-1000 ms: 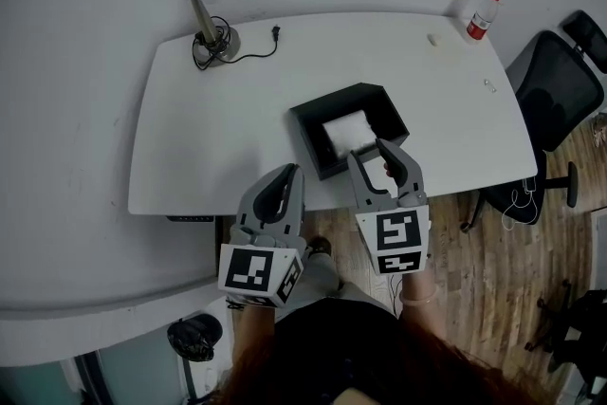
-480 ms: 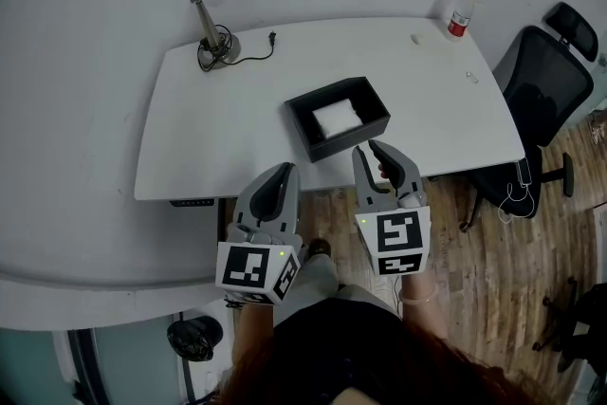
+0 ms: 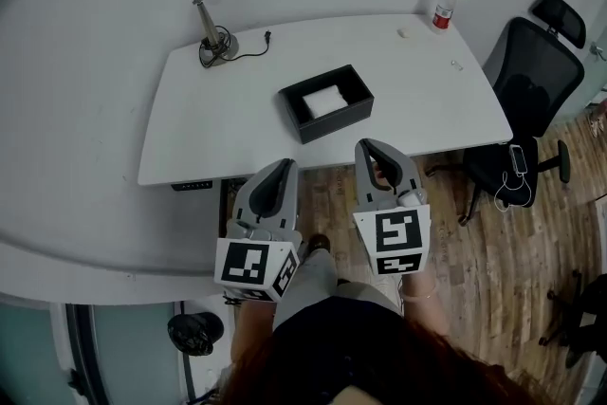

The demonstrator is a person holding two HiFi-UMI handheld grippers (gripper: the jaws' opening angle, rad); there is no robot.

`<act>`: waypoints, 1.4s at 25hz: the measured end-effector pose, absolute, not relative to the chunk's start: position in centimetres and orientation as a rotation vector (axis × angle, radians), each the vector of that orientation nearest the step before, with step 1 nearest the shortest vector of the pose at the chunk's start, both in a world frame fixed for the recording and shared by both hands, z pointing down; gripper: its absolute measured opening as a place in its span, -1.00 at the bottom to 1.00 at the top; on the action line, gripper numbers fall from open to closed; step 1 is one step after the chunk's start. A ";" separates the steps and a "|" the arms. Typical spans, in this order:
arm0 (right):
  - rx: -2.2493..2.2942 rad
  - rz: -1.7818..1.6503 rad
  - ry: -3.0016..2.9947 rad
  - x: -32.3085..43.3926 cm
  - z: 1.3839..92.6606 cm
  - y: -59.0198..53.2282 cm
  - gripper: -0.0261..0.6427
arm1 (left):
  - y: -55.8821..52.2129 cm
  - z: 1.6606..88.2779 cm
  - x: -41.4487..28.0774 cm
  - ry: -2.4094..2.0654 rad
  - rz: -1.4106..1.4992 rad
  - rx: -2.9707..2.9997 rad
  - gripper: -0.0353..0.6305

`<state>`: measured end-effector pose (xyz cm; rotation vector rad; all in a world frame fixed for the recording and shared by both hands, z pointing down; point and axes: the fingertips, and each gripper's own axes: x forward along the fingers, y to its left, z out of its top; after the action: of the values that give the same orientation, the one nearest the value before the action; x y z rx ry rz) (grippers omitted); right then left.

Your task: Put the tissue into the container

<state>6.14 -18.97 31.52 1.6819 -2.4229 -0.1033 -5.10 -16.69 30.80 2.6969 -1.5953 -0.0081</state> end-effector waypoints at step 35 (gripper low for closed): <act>1.784 -0.205 -2.490 4.5 27.6 -3.7 -0.86 | -3.8 29.8 -6.9 -1.554 -0.021 2.738 -0.78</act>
<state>4.46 -3.70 27.62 1.7840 -2.4898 -0.2054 -6.90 -3.77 29.83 2.7383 -1.5545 -0.0210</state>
